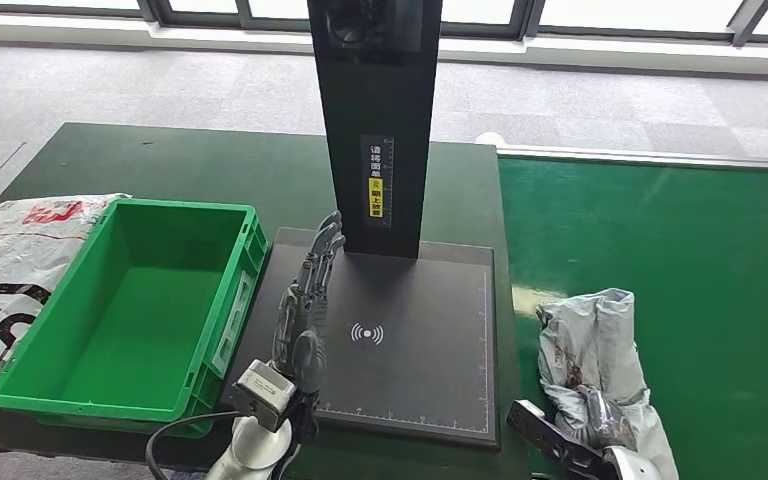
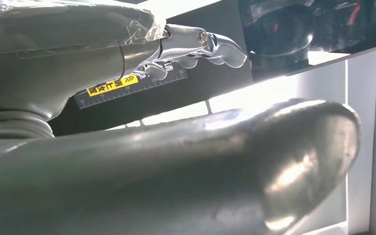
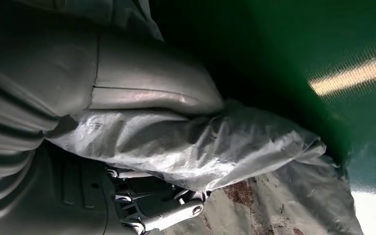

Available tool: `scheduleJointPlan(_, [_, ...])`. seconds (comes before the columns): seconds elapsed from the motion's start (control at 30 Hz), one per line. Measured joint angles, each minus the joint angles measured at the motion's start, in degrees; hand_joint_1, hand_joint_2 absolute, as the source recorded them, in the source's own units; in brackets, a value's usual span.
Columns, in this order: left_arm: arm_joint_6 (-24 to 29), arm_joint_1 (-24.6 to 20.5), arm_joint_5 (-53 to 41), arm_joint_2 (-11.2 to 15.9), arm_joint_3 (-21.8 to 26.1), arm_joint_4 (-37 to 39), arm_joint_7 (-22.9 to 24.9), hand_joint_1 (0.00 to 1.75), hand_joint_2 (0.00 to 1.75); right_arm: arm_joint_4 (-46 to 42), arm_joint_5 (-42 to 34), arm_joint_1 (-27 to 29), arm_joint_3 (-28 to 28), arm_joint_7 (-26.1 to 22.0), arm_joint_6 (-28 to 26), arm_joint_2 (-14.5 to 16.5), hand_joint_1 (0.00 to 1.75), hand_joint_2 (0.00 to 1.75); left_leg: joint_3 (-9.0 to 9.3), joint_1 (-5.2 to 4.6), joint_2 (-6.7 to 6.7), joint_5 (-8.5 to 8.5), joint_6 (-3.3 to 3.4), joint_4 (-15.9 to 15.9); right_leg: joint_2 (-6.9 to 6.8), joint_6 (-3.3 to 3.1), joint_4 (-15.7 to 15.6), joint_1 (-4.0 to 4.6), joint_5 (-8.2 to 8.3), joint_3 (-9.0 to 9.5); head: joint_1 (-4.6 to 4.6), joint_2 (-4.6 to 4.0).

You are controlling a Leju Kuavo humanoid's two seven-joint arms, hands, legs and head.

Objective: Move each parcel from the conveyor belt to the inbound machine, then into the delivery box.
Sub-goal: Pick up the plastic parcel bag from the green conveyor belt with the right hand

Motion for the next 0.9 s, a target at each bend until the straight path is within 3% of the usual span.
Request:
scheduleJointPlan(0.37, [-0.6, 0.0, -0.1, 0.0, 0.0, -0.3, 0.0, 0.00, 0.00, -6.2, 1.8, 4.1, 2.6, 0.6, -2.1, 0.0, 1.75, 1.75, -0.07, -0.01, 0.03, -0.02, 0.01, 0.0, 0.00, 0.01, 0.0, -0.01, -0.02, -0.04, 0.00, 0.00])
scheduleJointPlan(0.8, [-1.1, 0.0, 0.0, 0.0, 0.0, -0.4, -0.1, 0.00, 0.00, -6.5, 3.0, 4.3, 3.8, 0.7, -6.3, 0.1, 1.75, 1.75, -0.08, 0.00, 0.11, -0.01, 0.00, -0.1, 0.10, 0.00, 0.0, 0.05, -0.01, -0.09, 0.00, 0.00])
scheduleJointPlan(0.9, [-0.9, 0.0, -0.1, 0.0, 0.0, -0.4, -0.5, 0.00, 0.00, -6.9, 0.0, 3.6, 3.7, -2.5, -15.5, 0.7, 1.75, 1.75, -0.18, -0.01, 0.17, 0.01, -0.04, -0.1, 0.17, -0.02, 0.1, 0.04, 0.01, -0.20, 0.01, 0.00])
